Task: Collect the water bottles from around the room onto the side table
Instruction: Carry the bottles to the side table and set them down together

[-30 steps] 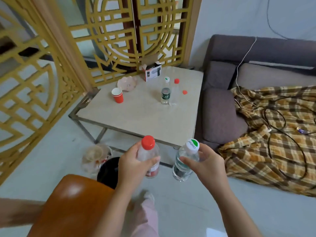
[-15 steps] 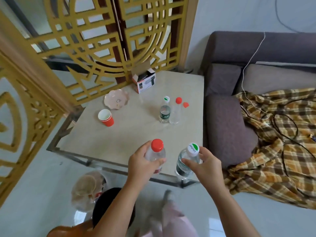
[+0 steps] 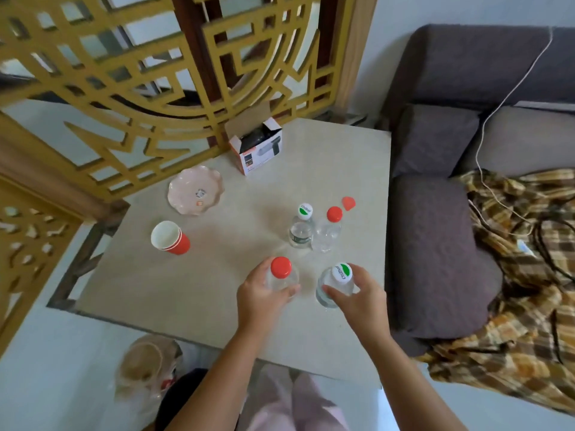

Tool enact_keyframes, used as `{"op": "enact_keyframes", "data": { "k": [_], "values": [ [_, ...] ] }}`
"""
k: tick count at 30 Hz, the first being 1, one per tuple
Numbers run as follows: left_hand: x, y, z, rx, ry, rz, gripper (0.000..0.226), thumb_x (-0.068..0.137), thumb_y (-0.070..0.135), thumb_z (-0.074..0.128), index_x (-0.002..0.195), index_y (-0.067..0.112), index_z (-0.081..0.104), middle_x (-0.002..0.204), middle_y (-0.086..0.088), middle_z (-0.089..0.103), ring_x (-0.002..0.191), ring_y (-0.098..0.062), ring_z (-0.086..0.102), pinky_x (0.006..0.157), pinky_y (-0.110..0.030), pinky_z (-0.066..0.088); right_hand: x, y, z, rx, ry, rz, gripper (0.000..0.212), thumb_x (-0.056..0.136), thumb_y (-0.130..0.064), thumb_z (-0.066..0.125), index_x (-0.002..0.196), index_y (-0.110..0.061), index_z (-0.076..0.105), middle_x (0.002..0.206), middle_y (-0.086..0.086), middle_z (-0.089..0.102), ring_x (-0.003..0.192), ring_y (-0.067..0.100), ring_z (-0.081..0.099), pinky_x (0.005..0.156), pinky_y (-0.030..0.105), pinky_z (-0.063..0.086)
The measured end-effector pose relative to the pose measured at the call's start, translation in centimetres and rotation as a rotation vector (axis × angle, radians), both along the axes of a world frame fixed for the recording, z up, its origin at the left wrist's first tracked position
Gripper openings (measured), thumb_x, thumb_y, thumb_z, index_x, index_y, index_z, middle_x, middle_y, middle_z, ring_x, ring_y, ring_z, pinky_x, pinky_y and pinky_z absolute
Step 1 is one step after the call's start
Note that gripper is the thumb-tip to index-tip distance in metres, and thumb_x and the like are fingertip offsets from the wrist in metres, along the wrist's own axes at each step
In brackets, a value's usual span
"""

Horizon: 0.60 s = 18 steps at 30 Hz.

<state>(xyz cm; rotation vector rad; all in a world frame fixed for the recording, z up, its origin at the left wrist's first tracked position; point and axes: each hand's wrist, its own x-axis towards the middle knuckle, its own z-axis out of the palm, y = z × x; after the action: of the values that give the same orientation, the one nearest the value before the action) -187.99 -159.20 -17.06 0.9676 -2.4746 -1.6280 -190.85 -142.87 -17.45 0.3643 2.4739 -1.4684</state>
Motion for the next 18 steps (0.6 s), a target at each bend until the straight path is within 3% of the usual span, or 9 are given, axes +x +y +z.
{"op": "enact_keyframes", "data": {
  "k": [8, 11, 18],
  "values": [
    [-4.7, -0.6, -4.2, 0.058, -0.025, -0.02, 0.054, 0.059, 0.008, 0.083, 0.109, 0.017, 0.065, 0.099, 0.004, 0.069, 0.092, -0.01, 0.061, 0.074, -0.006, 0.039, -3.8, -2.2, -5.0, -0.037, -0.028, -0.14, 0.05, 0.065, -0.017, 0.081, 0.11, -0.018, 0.06, 0.103, -0.002, 0.065, 0.097, 0.016, 0.059, 0.087, 0.037, 0.05],
    [-6.0, -0.5, -5.3, 0.058, -0.017, -0.052, 0.056, 0.058, 0.006, 0.084, 0.109, 0.016, 0.065, 0.099, 0.006, 0.067, 0.091, -0.008, 0.06, 0.073, 0.002, 0.037, -4.8, -2.4, -6.4, -0.038, -0.022, -0.15, 0.051, 0.065, -0.017, 0.082, 0.11, -0.017, 0.059, 0.104, -0.001, 0.065, 0.097, 0.015, 0.059, 0.086, 0.036, 0.051],
    [-8.0, -0.2, -7.3, 0.075, 0.012, -0.066, 0.056, 0.056, 0.008, 0.086, 0.101, 0.03, 0.062, 0.088, 0.023, 0.063, 0.077, 0.014, 0.058, 0.071, 0.001, 0.038, -5.9, -2.4, -7.9, -0.087, -0.004, -0.209, 0.051, 0.064, -0.017, 0.083, 0.109, -0.02, 0.058, 0.103, -0.004, 0.063, 0.095, 0.011, 0.059, 0.078, 0.021, 0.047]
  ]
}}
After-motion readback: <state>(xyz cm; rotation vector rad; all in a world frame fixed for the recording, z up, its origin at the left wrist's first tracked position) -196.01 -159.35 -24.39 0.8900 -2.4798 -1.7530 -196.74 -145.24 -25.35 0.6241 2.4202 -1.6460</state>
